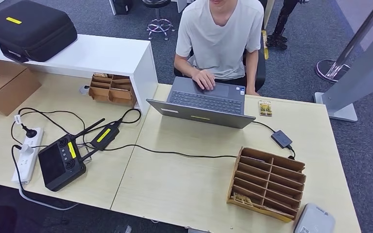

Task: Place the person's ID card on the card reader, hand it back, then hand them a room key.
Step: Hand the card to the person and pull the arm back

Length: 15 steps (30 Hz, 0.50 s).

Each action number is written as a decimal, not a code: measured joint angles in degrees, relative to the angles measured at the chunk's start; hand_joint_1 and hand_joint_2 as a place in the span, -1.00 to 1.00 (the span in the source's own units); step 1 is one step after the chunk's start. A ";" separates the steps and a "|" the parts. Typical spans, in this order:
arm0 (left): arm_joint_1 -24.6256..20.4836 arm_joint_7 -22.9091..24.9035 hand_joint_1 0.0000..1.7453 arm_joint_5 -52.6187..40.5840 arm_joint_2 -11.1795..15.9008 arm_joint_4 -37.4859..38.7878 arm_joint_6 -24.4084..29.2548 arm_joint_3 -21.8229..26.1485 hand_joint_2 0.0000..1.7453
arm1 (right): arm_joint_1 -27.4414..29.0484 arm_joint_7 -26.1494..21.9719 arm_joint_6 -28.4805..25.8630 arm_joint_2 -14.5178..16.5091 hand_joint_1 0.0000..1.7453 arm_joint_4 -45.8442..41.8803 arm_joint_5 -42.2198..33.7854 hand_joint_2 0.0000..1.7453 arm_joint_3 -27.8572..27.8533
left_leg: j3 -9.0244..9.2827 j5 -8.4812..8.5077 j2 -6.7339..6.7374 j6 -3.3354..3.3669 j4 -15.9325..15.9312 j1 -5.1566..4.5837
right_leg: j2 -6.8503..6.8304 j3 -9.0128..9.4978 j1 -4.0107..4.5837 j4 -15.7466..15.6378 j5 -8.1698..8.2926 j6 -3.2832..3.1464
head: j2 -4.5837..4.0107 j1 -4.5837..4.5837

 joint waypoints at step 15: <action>-0.54 0.14 -1.00 -0.50 -0.46 0.00 0.00 -1.50 1.00 | -20.74 2.26 -0.27 -0.05 1.00 5.29 0.27 1.00 15.27 | -0.18 0.16 -0.33 0.02 0.01 0.06 | -0.32 -0.05 0.07 -0.01 0.01 0.03 | 0.00 0.02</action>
